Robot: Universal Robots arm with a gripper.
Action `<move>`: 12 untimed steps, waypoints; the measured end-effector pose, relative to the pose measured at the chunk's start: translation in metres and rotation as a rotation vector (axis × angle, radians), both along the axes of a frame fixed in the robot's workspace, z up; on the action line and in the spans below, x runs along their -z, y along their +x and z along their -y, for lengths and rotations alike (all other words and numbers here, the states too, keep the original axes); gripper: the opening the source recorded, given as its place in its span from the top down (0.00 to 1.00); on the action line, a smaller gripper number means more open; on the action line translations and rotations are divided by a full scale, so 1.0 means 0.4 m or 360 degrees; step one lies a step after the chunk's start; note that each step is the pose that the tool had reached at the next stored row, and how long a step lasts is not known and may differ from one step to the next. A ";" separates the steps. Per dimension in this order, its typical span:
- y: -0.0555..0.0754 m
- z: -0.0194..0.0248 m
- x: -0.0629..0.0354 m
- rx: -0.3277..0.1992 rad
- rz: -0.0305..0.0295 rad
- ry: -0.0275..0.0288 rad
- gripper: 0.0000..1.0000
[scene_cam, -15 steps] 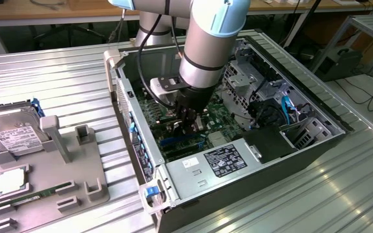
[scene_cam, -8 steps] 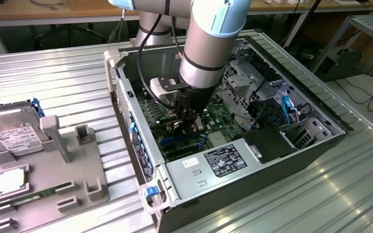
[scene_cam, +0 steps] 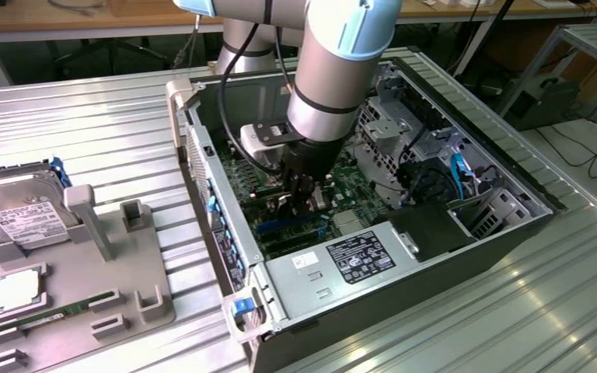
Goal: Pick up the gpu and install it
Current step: 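Insert the gpu into the slot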
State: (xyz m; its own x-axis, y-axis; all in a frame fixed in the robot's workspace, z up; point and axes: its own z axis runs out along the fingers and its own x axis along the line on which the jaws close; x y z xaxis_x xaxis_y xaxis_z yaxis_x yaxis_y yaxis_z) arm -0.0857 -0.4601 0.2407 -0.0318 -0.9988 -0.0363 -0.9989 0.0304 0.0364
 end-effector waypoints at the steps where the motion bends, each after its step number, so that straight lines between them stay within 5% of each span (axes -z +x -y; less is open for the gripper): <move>1: 0.000 0.001 0.000 0.0000 0.00000 -0.00001 0.72; 12: -0.003 0.005 0.000 0.0003 0.00001 0.00000 0.72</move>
